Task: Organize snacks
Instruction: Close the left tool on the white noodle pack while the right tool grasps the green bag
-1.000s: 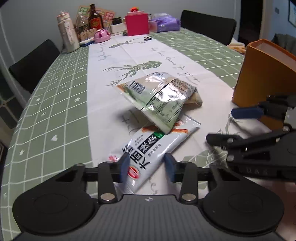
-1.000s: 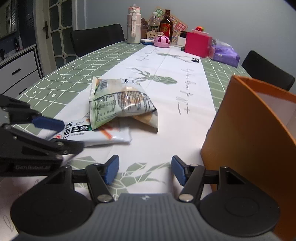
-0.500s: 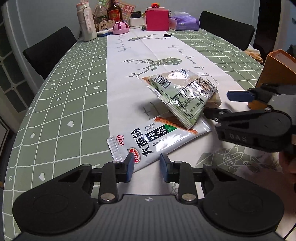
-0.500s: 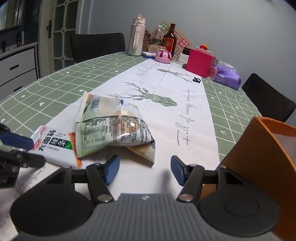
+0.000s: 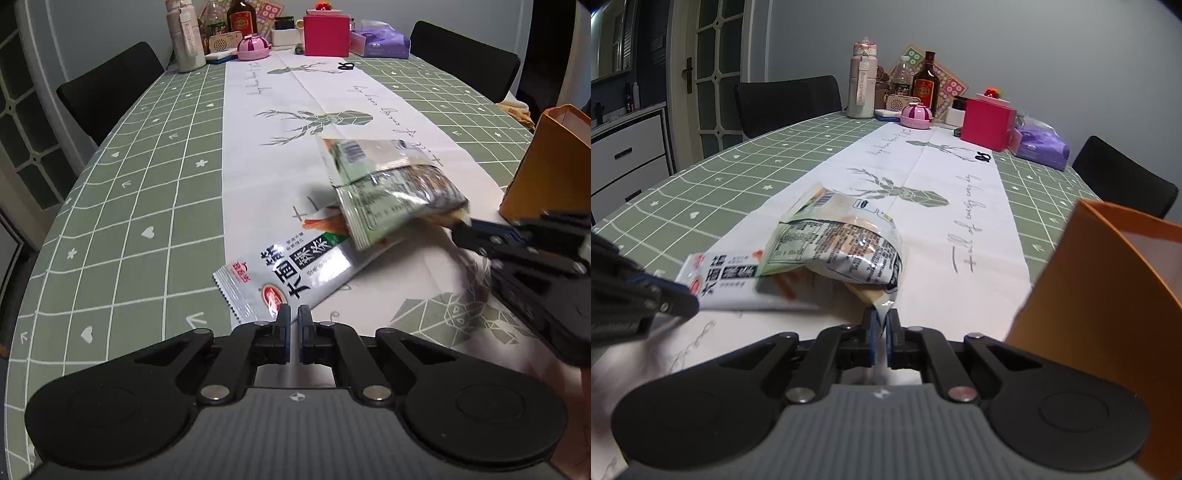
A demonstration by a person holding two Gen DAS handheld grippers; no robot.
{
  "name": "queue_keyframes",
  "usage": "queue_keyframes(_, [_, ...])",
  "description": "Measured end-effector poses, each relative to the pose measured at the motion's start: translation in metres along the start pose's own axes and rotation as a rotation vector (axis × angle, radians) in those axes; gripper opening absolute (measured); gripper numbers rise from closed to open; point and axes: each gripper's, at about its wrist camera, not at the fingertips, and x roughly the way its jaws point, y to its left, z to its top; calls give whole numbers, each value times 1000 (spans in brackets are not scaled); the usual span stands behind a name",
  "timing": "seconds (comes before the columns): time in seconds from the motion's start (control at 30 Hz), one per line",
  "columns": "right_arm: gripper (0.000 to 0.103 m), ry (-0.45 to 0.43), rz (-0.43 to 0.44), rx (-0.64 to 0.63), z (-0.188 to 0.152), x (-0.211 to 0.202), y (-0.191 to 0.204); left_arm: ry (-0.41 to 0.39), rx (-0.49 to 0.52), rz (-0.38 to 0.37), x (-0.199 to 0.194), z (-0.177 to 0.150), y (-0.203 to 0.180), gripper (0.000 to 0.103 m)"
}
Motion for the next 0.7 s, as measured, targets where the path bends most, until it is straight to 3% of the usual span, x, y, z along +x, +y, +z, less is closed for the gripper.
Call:
queue_keyframes(0.23, [1,22,-28,35,-37,-45,2,28,-46,-116,-18,-21,-12,0])
queue_keyframes(0.4, [1,52,-98,40,-52,-67,-9,19,-24,-110,-27,-31,-15,1])
queue_keyframes(0.5, [4,92,-50,46,-54,-75,-12,7,13,-105,-33,-31,-16,9])
queue_keyframes(0.6, [7,77,19,47,-50,-86,-10,-8,78,-103,-38,-23,-17,32])
queue_keyframes(0.63, [9,64,31,35,-47,-88,-9,-22,101,-99,-39,-19,-17,48])
queue_keyframes(0.67, [18,39,42,23,-44,-92,-6,-38,120,-89,-40,-15,-16,66])
queue_keyframes(0.7, [28,14,52,15,-41,-94,-4,-54,139,-69,-40,-10,-15,72])
